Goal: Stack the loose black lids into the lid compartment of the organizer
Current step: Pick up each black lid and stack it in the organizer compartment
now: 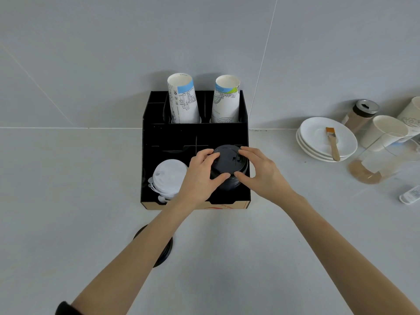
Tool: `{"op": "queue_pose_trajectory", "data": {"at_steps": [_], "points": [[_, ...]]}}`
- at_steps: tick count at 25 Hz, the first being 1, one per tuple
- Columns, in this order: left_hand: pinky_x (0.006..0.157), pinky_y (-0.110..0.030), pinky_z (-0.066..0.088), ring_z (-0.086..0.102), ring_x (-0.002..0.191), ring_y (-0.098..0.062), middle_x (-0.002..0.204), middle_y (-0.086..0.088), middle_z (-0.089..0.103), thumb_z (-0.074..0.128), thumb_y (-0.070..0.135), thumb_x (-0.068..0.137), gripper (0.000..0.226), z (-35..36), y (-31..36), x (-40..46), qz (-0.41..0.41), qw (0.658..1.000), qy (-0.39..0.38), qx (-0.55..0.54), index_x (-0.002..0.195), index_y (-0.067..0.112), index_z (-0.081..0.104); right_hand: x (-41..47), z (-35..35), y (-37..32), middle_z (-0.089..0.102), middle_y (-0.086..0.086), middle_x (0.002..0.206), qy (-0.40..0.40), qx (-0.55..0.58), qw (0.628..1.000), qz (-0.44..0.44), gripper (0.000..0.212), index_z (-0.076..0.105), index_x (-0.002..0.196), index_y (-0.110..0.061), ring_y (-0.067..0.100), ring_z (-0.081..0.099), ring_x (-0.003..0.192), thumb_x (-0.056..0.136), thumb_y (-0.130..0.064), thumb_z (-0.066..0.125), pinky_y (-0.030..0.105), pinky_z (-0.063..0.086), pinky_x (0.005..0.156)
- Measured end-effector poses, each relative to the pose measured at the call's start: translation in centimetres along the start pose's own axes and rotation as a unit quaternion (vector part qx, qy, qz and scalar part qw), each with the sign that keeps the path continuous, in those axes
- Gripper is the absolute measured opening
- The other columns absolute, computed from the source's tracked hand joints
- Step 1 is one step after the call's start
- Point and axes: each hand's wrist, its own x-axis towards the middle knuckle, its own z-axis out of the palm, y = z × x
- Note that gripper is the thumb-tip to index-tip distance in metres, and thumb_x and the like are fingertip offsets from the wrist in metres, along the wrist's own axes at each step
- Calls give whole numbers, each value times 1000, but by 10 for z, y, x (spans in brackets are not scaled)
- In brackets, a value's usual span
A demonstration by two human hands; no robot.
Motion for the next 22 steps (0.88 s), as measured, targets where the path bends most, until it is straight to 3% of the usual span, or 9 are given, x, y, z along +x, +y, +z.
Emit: {"op": "queue_pose_trajectory", "data": {"at_steps": [13, 22], "points": [[108, -42, 34, 32, 129, -27, 142, -9, 34, 61, 28, 82, 59, 5, -4, -1, -14, 1000, -13, 13, 132, 12, 34, -5, 11, 3, 35, 8, 145, 6, -5, 1000, 13, 51, 35, 132, -9, 23, 34, 132, 86, -17, 56, 30, 29, 107], [107, -39, 32, 35, 130, -26, 143, -11, 34, 58, 22, 84, 58, -19, -6, -16, 1, 1000, -20, -5, 133, 9, 30, -14, 11, -18, 38, 8, 144, 29, -13, 999, -32, 48, 40, 129, -11, 23, 38, 130, 84, -15, 57, 30, 34, 104]]}}
